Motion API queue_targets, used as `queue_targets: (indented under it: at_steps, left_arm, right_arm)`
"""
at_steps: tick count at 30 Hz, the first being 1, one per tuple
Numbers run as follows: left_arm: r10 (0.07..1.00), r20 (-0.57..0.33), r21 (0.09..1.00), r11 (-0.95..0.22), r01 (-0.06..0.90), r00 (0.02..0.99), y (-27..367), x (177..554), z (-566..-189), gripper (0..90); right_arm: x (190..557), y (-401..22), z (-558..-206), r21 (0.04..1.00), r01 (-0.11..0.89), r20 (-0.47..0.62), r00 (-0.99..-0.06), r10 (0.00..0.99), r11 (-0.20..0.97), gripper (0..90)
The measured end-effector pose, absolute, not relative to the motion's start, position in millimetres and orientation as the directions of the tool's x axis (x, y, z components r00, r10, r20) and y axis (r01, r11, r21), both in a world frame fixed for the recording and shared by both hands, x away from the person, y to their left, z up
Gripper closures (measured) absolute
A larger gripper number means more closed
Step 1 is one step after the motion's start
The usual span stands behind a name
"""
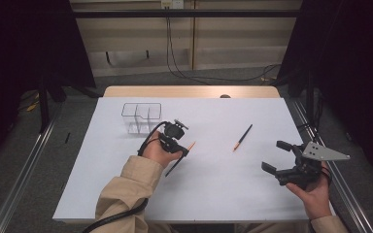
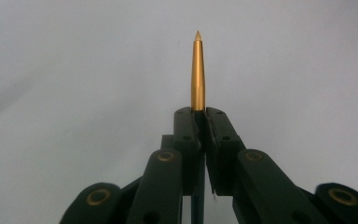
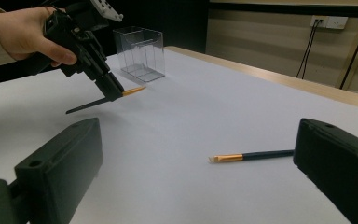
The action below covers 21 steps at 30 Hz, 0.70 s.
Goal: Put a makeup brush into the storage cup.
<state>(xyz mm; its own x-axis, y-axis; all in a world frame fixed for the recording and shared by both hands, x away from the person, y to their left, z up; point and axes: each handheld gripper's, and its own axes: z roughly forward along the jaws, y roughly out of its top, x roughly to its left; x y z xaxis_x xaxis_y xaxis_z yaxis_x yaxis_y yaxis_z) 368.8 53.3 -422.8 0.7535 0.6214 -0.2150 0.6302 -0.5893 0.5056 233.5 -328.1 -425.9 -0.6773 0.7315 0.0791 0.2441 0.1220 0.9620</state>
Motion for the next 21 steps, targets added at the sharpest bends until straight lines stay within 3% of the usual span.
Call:
queue_targets:
  at_steps: [21]
  left_arm:
    - [0.641,-0.239,0.737,-0.369,0.566,0.730,69.9,366.1,-407.4,84.0]
  right_arm:
    - [233.6,-327.1,-425.9,0.963,0.240,0.075,-0.680,0.729,0.125,0.9]
